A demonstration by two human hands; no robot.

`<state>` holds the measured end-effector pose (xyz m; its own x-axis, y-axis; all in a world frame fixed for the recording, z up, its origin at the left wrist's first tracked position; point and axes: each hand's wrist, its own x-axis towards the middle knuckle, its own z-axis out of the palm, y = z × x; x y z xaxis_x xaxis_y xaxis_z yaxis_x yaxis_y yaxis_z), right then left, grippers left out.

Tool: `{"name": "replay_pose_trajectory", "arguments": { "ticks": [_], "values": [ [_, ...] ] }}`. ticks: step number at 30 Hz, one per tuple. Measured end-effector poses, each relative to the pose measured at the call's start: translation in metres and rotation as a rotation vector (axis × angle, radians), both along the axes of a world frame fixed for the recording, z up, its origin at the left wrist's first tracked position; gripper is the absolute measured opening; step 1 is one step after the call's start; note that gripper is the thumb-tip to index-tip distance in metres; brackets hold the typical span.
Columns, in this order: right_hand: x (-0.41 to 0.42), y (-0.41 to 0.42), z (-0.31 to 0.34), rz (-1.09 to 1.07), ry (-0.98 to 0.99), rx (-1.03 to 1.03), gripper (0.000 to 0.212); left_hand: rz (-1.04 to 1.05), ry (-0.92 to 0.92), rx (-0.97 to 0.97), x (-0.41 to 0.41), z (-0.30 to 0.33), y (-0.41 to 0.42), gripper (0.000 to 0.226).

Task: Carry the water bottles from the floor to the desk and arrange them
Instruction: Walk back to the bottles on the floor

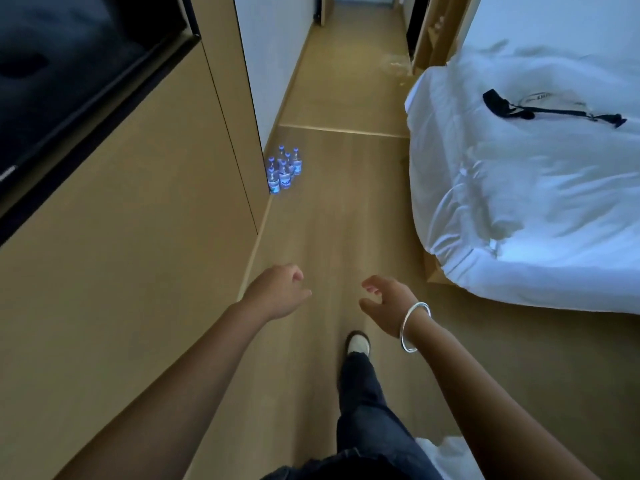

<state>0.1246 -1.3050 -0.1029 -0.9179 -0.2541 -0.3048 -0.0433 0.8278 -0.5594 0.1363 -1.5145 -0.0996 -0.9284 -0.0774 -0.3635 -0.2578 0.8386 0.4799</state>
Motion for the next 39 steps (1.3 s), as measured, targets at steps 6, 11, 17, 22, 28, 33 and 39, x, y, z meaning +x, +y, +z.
{"name": "replay_pose_trajectory", "arguments": {
  "ticks": [6, 11, 17, 22, 28, 33, 39],
  "values": [
    [-0.147, -0.006, -0.006, 0.019, -0.003, -0.007, 0.035, 0.038, -0.009, 0.02, -0.138, -0.006, -0.001, 0.039],
    [-0.264, -0.01, -0.001, 0.05, -0.022, 0.0, 0.034, 0.096, -0.014, 0.041, -0.249, -0.004, -0.004, 0.038],
    [-0.377, -0.033, 0.001, 0.106, -0.041, 0.019, 0.034, 0.136, -0.053, 0.045, -0.34, -0.018, -0.028, 0.037],
    [-0.469, -0.074, -0.01, 0.133, -0.069, 0.017, 0.034, 0.178, -0.067, 0.061, -0.425, -0.034, -0.068, 0.039],
    [-0.591, -0.136, -0.02, 0.12, -0.09, 0.026, 0.034, 0.173, -0.071, 0.084, -0.559, -0.046, -0.129, 0.038],
    [-0.677, -0.18, -0.013, 0.131, -0.112, 0.029, 0.035, 0.141, -0.086, 0.077, -0.656, -0.036, -0.169, 0.017],
    [-0.751, -0.207, -0.016, 0.149, -0.125, 0.025, 0.035, 0.111, -0.12, 0.102, -0.732, -0.036, -0.192, 0.014]
  ]
}}
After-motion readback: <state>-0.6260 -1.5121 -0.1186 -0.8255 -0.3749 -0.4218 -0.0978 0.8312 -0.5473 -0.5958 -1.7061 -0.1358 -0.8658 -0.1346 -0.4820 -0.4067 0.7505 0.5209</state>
